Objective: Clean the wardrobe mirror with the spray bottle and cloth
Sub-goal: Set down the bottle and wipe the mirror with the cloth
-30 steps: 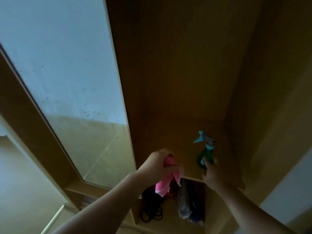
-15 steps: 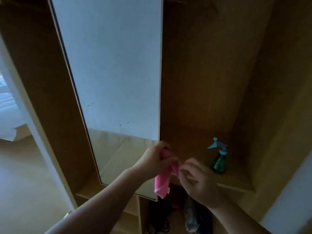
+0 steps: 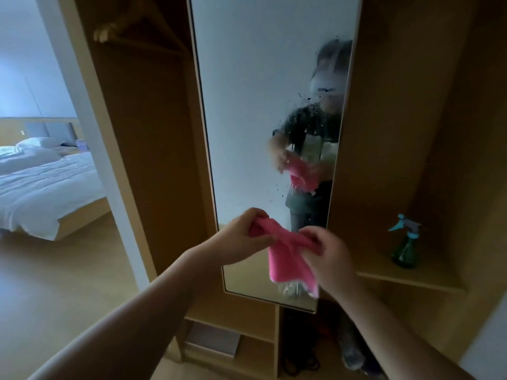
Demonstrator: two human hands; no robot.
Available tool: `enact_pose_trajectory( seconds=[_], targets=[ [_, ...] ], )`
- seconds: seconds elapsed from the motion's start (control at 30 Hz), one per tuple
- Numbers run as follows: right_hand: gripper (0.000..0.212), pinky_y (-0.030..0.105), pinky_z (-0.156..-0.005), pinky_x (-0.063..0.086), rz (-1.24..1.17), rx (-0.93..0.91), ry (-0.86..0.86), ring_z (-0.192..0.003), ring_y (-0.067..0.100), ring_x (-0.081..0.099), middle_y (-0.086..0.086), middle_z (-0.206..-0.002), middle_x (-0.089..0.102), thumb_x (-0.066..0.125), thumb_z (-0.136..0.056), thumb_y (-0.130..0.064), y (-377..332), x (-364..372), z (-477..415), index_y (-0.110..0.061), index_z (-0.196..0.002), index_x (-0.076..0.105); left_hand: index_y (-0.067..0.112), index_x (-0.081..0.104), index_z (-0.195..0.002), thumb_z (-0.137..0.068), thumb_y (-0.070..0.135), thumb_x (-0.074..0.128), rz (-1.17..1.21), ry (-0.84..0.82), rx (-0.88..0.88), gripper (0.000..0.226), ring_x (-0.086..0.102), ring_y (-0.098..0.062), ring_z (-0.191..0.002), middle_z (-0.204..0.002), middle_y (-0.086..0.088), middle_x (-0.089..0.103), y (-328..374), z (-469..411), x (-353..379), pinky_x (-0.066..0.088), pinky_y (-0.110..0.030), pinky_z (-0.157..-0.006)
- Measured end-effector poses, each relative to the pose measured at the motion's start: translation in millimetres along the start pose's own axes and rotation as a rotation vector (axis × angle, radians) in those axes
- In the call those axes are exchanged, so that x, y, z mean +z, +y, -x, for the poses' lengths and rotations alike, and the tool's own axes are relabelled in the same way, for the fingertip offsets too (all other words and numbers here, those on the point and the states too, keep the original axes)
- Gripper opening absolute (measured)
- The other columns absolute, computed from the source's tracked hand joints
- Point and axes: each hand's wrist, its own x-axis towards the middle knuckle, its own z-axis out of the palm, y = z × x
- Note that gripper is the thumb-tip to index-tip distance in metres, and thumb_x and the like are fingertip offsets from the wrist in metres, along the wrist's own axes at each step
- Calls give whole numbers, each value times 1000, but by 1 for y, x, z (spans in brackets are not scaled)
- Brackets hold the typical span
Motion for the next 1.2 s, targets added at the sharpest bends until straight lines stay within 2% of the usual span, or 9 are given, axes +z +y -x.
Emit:
enact_pose_trajectory(
  seconds=[0.1,0.27,0.37,0.47,0.57,0.83,0.93,1.07,1.2],
  targets=[
    [16,23,-66,56,-179,48,103,-77,9,68,2,-85,71,68,-85,-4,-22,-9,-21,-13,-98,69,20,47,-127,-80,23,74,-204,8,57,55,58,-7,-91,-112,5,57,-7,4,-29,47,-14,-70],
    [28,24,-64,56,-383,68,62,-76,14,70,4,-87,73,62,-83,9,-47,-13,-49,-15,-93,73,15,53,-117,-82,7,63,-347,95,75,38,53,-1,-78,-101,9,54,-12,-5,-56,44,-7,-60],
    [40,21,-58,53,-510,113,-26,-70,12,69,0,-80,74,57,-79,15,-56,-17,-68,-19,-83,77,15,58,-104,-82,16,68,-309,239,-9,24,60,-15,-82,-94,3,61,-15,-11,-65,52,-21,-66],
    [44,23,-58,54,-711,148,-100,-69,13,67,2,-79,72,56,-77,16,-63,-14,-85,-22,-75,78,12,54,-104,-79,38,73,-164,452,-241,41,61,-17,-77,-94,-3,64,-17,-15,-63,50,-31,-60],
    [45,25,-59,55,-807,133,-150,-70,14,67,3,-79,71,56,-76,17,-65,-5,-95,-22,-74,78,7,46,-128,-88,40,64,-24,414,-491,55,63,-23,-93,-110,-9,63,-20,-19,-47,54,-39,-76],
    [47,27,-62,53,-711,96,-74,-71,13,64,-1,-76,70,55,-78,15,-56,-10,-103,-26,-80,77,2,64,-105,-93,8,57,800,434,-294,15,69,-19,-84,-96,-13,70,3,-36,-37,55,-32,-72],
    [48,30,-71,55,-723,121,-12,-81,18,67,-1,-80,73,55,-79,17,-56,-13,-107,-25,-78,78,-7,54,-120,-88,2,63,928,454,-262,34,66,-31,-100,-116,-26,63,12,-43,-42,54,-45,-89],
    [37,40,-89,55,-720,133,52,-98,28,68,6,-95,74,61,-80,13,-56,-18,-110,-20,-83,77,15,19,-149,-79,5,76,897,379,-342,91,55,-31,-115,-139,-23,41,15,-41,-54,51,-46,-95],
    [36,46,-96,52,-702,80,89,-102,29,68,9,-101,73,63,-81,12,-59,-22,-114,-19,-92,76,23,23,-146,-76,9,79,755,474,-363,91,60,-32,-108,-134,-20,44,11,-39,-67,54,-51,-89]
  ],
)
